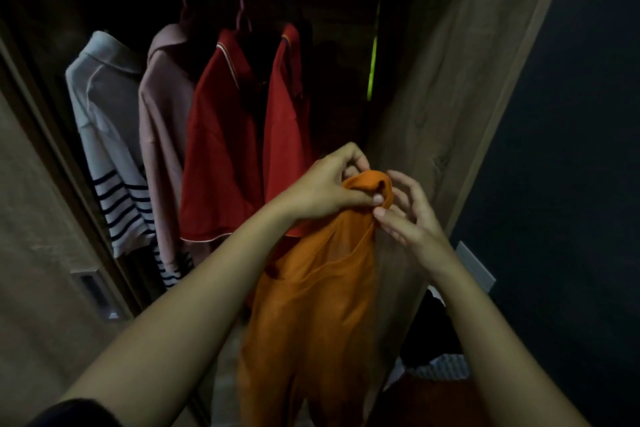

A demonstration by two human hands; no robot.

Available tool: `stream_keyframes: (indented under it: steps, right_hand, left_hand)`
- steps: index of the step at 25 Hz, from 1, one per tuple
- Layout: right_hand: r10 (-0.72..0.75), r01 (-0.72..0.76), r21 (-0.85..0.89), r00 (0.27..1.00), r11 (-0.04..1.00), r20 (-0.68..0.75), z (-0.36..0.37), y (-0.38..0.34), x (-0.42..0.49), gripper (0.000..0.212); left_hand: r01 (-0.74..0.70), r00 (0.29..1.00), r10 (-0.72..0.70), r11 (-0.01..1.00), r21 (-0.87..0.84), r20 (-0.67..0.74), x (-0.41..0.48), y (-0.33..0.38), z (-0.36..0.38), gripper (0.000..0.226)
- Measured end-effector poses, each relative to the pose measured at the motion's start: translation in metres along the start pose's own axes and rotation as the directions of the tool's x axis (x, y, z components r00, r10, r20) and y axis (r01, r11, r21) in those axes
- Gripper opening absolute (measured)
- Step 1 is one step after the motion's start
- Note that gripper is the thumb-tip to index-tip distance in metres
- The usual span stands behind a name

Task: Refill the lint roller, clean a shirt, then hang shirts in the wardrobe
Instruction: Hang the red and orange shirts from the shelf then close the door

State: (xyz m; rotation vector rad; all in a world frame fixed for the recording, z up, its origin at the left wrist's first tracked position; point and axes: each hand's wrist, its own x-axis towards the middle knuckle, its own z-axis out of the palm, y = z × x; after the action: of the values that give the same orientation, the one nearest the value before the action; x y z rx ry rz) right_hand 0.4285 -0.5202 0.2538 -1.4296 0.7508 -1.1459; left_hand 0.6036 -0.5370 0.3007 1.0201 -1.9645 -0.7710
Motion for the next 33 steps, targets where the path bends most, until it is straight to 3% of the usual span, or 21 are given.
stream_keyframes:
  steps: [3, 5, 8, 10, 12, 13, 15, 18, 20, 24, 29, 33]
  right_hand:
    - [0.012, 0.005, -0.168, 0.995, 0.986, 0.096, 0.017, -0.005, 0.001, 0.068]
    - [-0.033, 0.038, -0.277, 0.999, 0.960, 0.023, 0.029, 0.001, 0.005, 0.052]
    - [-0.102, 0.078, -0.300, 0.993, 0.951, -0.065, 0.039, 0.003, 0.007, 0.018]
    - [-0.117, 0.088, -0.310, 0.990, 0.947, -0.074, 0.041, 0.002, 0.008, 0.015]
    - [-0.144, 0.112, -0.288, 0.986, 0.951, -0.090, 0.042, -0.001, 0.009, 0.017]
    - [-0.160, 0.124, -0.265, 0.980, 0.956, -0.118, 0.042, -0.004, 0.009, 0.018]
    - [-0.178, 0.131, -0.227, 0.964, 0.965, -0.200, 0.037, -0.010, 0.010, 0.019]
    - [-0.171, 0.085, -0.271, 0.935, 0.959, -0.312, 0.019, -0.022, 0.006, 0.012]
    - [-0.237, 0.073, -0.440, 0.913, 0.895, -0.331, 0.003, -0.031, 0.001, 0.012]
    - [-0.331, 0.086, -0.650, 0.906, 0.755, -0.264, -0.018, -0.043, -0.006, 0.021]
    - [-0.252, -0.036, -0.782, 0.937, 0.622, -0.244, -0.026, -0.038, -0.008, 0.018]
    - [-0.306, -0.045, -0.872, 0.927, 0.487, -0.219, -0.035, -0.043, 0.002, 0.013]
  left_hand:
    - [-0.029, 1.000, 0.029, 0.999, 0.022, -0.006, -0.001, 0.009, -0.008, 0.029]
    - [-0.085, 0.996, 0.086, 0.995, 0.057, -0.017, -0.004, 0.021, -0.016, 0.029]
    - [-0.158, 0.950, 0.138, 0.986, -0.051, -0.279, -0.010, 0.031, -0.037, 0.032]
    - [-0.148, 0.895, 0.116, 0.988, -0.041, -0.431, -0.024, 0.019, -0.045, 0.022]
    - [-0.061, 0.931, 0.042, 0.997, -0.042, -0.363, -0.051, -0.019, -0.030, 0.027]
    - [0.033, 0.970, -0.046, 0.998, -0.061, -0.237, -0.067, -0.039, -0.015, 0.037]
    - [0.206, 0.978, -0.205, 0.979, 0.004, -0.021, -0.093, -0.070, 0.012, 0.050]
    - [0.181, 0.978, -0.177, 0.983, 0.030, -0.112, -0.091, -0.076, 0.007, 0.041]
    - [0.109, 0.977, -0.094, 0.991, 0.071, -0.194, -0.081, -0.056, -0.010, 0.029]
    - [0.046, 0.950, 0.075, 0.926, 0.376, -0.303, -0.073, -0.040, -0.023, 0.016]
    - [0.177, 0.887, 0.023, 0.906, 0.385, -0.461, -0.064, -0.035, -0.042, 0.015]
    - [0.223, 0.892, -0.015, 0.884, 0.410, -0.453, -0.053, -0.022, -0.058, 0.015]
